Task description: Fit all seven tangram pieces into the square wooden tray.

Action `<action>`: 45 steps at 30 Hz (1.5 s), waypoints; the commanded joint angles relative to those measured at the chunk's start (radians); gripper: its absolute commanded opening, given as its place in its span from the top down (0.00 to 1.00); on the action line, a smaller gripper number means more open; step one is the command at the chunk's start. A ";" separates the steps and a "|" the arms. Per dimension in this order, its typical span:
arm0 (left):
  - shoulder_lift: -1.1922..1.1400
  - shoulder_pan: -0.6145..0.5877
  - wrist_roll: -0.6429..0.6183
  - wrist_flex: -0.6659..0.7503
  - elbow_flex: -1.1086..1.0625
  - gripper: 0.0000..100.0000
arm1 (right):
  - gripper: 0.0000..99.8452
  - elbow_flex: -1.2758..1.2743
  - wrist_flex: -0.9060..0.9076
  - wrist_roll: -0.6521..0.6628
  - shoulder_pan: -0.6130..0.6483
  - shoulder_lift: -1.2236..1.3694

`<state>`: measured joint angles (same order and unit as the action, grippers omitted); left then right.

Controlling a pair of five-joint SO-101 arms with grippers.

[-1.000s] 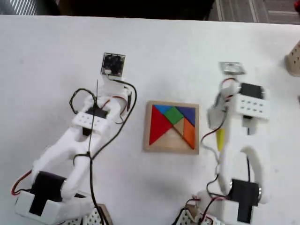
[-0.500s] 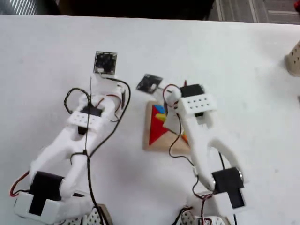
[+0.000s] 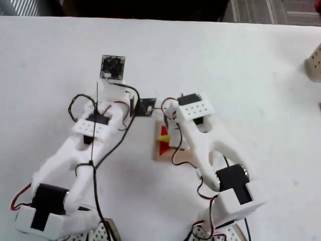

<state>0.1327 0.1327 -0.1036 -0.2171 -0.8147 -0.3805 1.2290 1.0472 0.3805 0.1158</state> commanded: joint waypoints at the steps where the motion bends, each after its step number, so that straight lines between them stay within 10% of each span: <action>1: 0.007 -0.005 0.014 0.006 0.068 0.98 | 0.80 0.002 -0.008 0.011 -0.010 -0.008; 29: 0.012 -0.010 0.014 0.003 0.068 0.98 | 0.88 0.239 0.182 -0.430 -0.317 -0.166; 45: 0.013 0.136 0.012 -0.181 0.118 0.98 | 0.98 -0.356 -0.185 -0.787 -0.598 -0.352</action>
<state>0.1327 0.2018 -0.0959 -0.3122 -0.7841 -0.6260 1.1538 0.2723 -0.1903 -0.1726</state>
